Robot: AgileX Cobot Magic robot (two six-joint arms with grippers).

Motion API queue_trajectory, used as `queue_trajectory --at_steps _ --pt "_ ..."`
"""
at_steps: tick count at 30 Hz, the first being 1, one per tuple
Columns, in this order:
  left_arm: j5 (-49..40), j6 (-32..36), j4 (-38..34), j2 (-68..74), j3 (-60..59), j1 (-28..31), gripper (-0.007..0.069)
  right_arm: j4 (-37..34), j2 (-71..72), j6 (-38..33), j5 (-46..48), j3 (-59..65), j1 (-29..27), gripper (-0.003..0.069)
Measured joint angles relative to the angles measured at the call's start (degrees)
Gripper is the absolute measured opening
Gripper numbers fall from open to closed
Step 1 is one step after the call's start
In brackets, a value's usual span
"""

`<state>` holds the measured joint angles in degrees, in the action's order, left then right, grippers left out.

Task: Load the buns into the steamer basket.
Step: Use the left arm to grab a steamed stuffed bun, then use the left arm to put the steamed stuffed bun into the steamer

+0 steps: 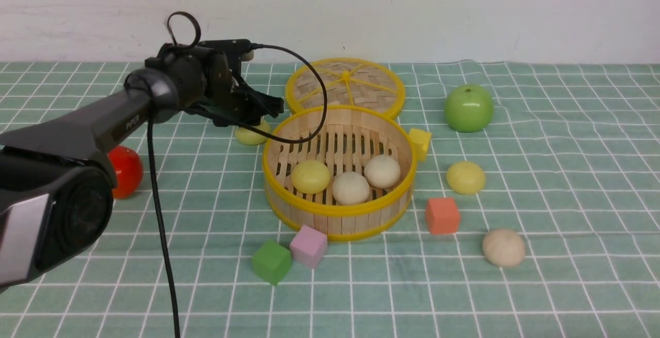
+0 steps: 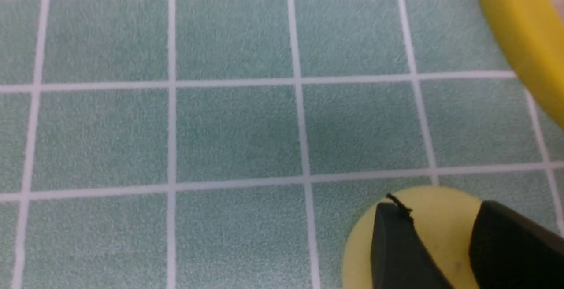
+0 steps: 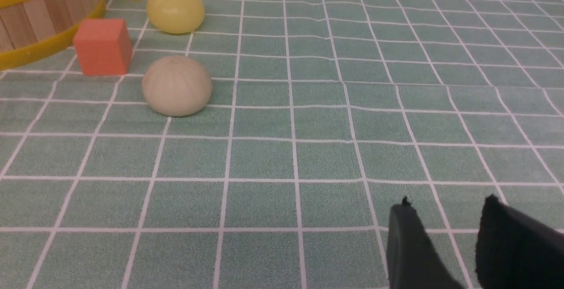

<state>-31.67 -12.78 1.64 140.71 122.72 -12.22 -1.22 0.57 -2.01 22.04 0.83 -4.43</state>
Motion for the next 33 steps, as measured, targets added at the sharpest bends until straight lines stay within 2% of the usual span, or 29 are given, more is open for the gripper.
queue_trajectory --at_steps 5,9,13,16,25,33 --pt "0.20 0.00 -0.74 0.05 0.00 0.00 0.0240 0.00 0.00 0.00 0.00 0.00 0.00 0.0238" --pt "0.07 0.00 -0.93 0.05 0.00 0.00 0.0197 0.00 0.00 0.00 0.00 0.00 0.00 0.0238" --pt "-0.74 0.00 -0.93 0.05 0.00 0.00 0.0103 0.00 0.00 0.00 0.00 0.00 0.00 0.0238" --pt "-1.13 0.00 -0.93 0.05 0.05 0.00 -0.0009 0.00 0.00 0.00 0.00 0.00 0.00 0.0238" --pt "-7.65 0.00 -1.18 -5.56 -0.36 0.00 -0.0013 0.00 0.00 0.00 0.00 0.00 0.00 0.0238" --pt "-13.59 2.60 -7.42 -18.32 0.03 -1.27 -0.0013 0.00 0.00 0.00 0.00 0.00 0.00 0.0238"
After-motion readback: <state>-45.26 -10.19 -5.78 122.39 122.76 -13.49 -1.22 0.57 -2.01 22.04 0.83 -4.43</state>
